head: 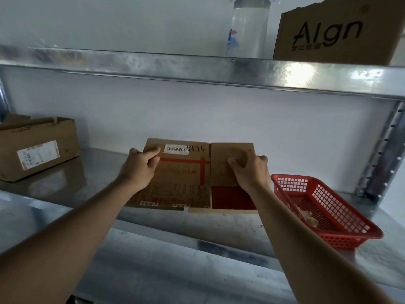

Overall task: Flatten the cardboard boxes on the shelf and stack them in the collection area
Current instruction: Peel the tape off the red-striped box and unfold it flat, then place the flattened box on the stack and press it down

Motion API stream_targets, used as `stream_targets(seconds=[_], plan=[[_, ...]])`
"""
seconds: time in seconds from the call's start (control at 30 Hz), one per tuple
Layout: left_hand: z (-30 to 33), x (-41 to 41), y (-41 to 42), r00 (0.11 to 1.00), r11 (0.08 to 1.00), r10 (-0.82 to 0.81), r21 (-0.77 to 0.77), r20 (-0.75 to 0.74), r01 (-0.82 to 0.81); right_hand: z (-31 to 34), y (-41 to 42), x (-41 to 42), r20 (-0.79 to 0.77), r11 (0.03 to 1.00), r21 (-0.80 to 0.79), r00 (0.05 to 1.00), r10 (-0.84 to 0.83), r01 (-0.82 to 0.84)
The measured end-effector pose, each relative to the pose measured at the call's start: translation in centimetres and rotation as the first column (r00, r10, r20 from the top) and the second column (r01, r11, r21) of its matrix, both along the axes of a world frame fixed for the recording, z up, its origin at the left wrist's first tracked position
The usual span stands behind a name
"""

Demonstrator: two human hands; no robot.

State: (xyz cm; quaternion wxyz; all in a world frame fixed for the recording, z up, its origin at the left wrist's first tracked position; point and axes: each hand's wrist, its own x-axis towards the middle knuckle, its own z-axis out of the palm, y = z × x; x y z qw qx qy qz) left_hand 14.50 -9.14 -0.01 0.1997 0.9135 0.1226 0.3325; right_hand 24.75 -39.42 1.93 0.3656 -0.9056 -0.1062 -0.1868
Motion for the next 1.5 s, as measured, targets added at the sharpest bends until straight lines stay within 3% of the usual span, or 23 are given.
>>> stream_targets(seconds=[0.17, 0.27, 0.43, 0.5, 0.57, 0.63, 0.7, 0.8, 1.03, 1.33, 1.5], plan=[[-0.9, 0.4, 0.5, 0.942, 1.000, 0.024, -0.007, -0.334, -0.028, -0.8, 0.0, 0.8, -0.217, 0.946, -0.251, 0.964, 0.150, -0.204], [-2.2, 0.2, 0.2, 0.884, 1.000, 0.029, 0.016, -0.467, -0.025, -3.2, 0.0, 1.4, -0.331, 0.902, -0.308, 0.923, 0.197, -0.303], [-5.0, 0.5, -0.9, 0.797, 1.000, 0.021, 0.030, -0.604, -0.003, -7.8, 0.0, 2.0, -0.290, 0.879, -0.385, 0.941, 0.175, -0.283], [-6.0, 0.6, -1.3, 0.771, 0.999, -0.002, 0.037, -0.636, 0.033, -8.5, 0.5, 1.9, -0.221, 0.849, -0.429, 0.947, 0.233, -0.309], [-6.8, 0.7, -1.6, 0.775, 0.992, 0.002, 0.099, -0.632, 0.078, -9.0, 1.2, 1.3, -0.176, 0.757, -0.539, 0.929, 0.327, -0.369], [-7.4, 0.8, -2.1, 0.802, 0.978, -0.002, 0.166, -0.597, 0.126, -9.8, 1.8, 0.3, -0.216, 0.755, -0.503, 0.907, 0.361, -0.421], [-7.9, 0.8, -3.0, 0.814, 0.965, -0.073, 0.164, -0.576, 0.203, -10.7, 2.0, -0.5, -0.229, 0.771, -0.470, 0.903, 0.364, -0.430], [-8.8, 0.4, -4.3, 0.767, 0.939, -0.158, 0.146, -0.622, 0.312, -11.4, 2.0, -1.0, -0.244, 0.703, -0.556, 0.896, 0.371, -0.442], [-9.1, -1.0, -0.8, 0.751, 0.918, -0.159, 0.184, -0.641, 0.351, -10.9, 0.2, -1.7, -0.299, 0.582, -0.680, 0.893, 0.336, -0.447], [-9.6, -3.6, 0.1, 0.753, 0.968, -0.015, 0.180, -0.658, 0.177, -11.0, -0.9, -5.4, -0.317, 0.736, -0.650, 0.948, -0.037, -0.189], [-9.7, -4.4, 0.1, 0.775, 0.969, -0.066, 0.146, -0.628, 0.201, -11.4, -1.4, -8.0, -0.236, 0.843, -0.538, 0.964, -0.122, -0.025]])
